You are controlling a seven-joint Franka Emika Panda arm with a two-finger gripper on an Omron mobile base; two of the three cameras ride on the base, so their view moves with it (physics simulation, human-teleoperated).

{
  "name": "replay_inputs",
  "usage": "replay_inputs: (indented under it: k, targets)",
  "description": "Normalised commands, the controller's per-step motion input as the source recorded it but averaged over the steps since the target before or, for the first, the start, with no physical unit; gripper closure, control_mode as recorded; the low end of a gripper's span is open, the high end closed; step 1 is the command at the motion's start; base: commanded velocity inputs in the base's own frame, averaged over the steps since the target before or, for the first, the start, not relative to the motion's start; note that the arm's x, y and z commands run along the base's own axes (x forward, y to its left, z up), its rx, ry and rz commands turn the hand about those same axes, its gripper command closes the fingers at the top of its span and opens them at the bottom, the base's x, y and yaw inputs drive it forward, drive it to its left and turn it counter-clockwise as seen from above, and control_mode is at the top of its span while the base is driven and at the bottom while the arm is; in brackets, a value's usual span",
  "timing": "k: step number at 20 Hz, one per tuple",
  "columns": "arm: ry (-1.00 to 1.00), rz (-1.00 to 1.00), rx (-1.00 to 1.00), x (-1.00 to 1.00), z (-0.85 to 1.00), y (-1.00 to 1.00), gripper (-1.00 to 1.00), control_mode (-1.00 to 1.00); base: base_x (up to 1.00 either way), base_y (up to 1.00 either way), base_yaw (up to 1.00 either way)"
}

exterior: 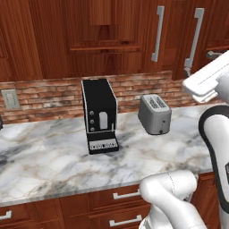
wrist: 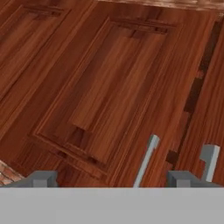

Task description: Move the bowls from the cabinet to the plates on the dining table.

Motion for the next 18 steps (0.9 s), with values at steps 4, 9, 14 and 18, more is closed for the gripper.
replay_inputs:
  k: [4, 9, 14, 18]
  targets:
    - [-0.04, -0.18, -0.22, 0.0, 0.0, 0.28, -1.0, -1.0, 0.0, 0.0, 0.0]
    - [-0.05, -0.22, -0.14, -0.08, 0.0, 0.11, -1.0, -1.0, 0.0, 0.0, 0.0]
    - [0.0, -0.22, 0.0, -0.08, 0.0, 0.05, -1.0, -1.0, 0.0, 0.0, 0.0]
    - [0.06, -0.22, 0.07, 0.0, 0.0, 0.05, -1.0, -1.0, 0.0, 0.0, 0.0]
